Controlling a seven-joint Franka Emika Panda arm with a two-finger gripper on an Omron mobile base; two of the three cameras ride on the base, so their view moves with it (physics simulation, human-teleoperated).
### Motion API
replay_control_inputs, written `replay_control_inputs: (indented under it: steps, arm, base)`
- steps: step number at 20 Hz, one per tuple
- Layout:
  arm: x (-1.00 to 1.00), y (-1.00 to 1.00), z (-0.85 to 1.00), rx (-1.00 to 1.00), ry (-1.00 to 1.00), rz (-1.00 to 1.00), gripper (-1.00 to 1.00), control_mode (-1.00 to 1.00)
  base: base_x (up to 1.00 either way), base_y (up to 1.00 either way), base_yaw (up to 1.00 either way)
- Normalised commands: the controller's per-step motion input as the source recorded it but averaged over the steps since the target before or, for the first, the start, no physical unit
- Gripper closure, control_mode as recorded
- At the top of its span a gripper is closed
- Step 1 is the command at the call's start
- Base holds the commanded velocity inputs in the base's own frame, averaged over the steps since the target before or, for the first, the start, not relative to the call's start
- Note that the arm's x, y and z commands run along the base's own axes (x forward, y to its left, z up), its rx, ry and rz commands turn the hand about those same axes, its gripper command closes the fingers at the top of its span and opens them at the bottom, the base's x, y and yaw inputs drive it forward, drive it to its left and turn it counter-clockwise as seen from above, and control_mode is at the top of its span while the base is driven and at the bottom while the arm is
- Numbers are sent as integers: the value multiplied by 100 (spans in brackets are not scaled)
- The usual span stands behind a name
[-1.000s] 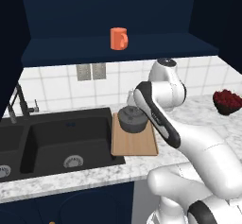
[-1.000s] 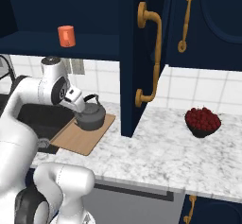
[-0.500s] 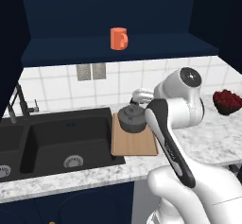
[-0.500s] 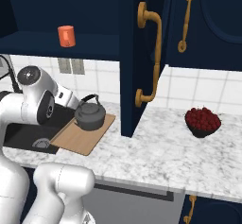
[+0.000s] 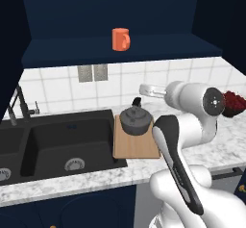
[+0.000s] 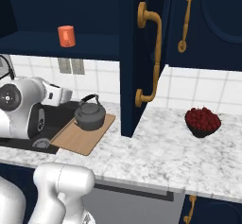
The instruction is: Pick the kettle from the counter and place it on the tray. Then pick the mug from the cabinet and place it on the tray. Then close the cabinet doors.
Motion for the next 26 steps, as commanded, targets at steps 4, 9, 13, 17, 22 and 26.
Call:
replay_control_inputs:
  steps: [4, 9, 13, 17, 22, 26]
  arm:
    - [-12, 7, 87, 0, -33, 0, -100, -100]
    - [-12, 13, 69, -5, -16, 0, -100, -100]
    - [-6, 20, 18, -10, 3, 0, -100, -100]
    - [-3, 0, 7, 0, -2, 0, -100, -100]
    - [-6, 0, 46, 0, -9, 0, -100, -100]
    - [6, 1, 25, 0, 0, 0, -100, -100]
  base:
    - [0, 0, 0]
    - [0, 0, 0]
    - [0, 0, 0]
    - [0, 0, 0]
    - [0, 0, 0]
    - [0, 0, 0]
